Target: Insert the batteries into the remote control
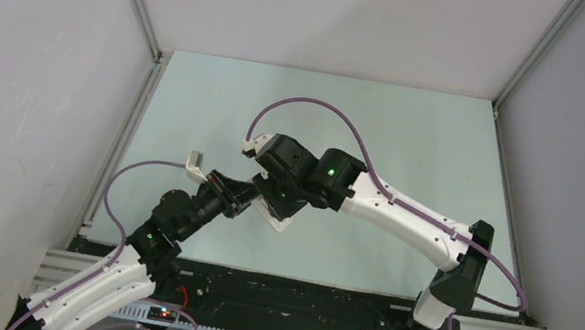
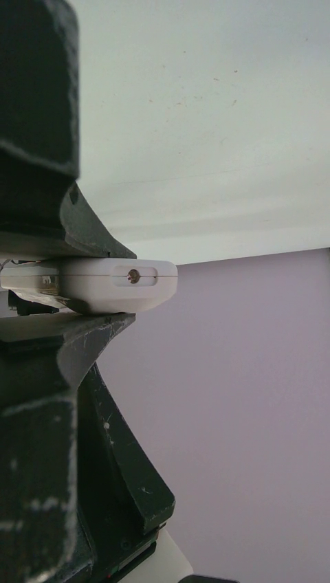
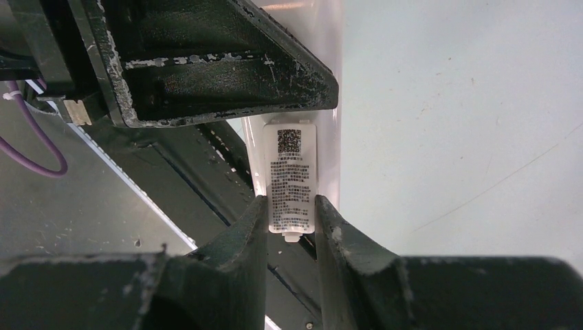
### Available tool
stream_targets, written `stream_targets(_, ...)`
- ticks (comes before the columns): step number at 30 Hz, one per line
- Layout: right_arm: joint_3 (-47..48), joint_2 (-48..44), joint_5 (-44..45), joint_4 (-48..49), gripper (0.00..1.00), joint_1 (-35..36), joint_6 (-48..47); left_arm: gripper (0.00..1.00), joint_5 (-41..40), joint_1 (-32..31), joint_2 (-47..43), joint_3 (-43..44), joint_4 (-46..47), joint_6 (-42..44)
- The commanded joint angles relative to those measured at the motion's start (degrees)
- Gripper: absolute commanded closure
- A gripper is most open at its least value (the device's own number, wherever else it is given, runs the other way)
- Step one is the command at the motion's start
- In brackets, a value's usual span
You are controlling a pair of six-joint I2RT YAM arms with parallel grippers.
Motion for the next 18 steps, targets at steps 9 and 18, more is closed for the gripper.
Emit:
stream_targets(9,2.31,1.15,-0.8,-0.32,0.83,-0.34,-1.05,0.93,0.29,0.34,-0.19,0.05,3.53,-0.93)
stream_targets(18,2.34,1.88,-1.95,-0.74,0.83,-0.64,-1.15,0.93,0.07,0.29,-0.73,-0.15,3.49,-1.18)
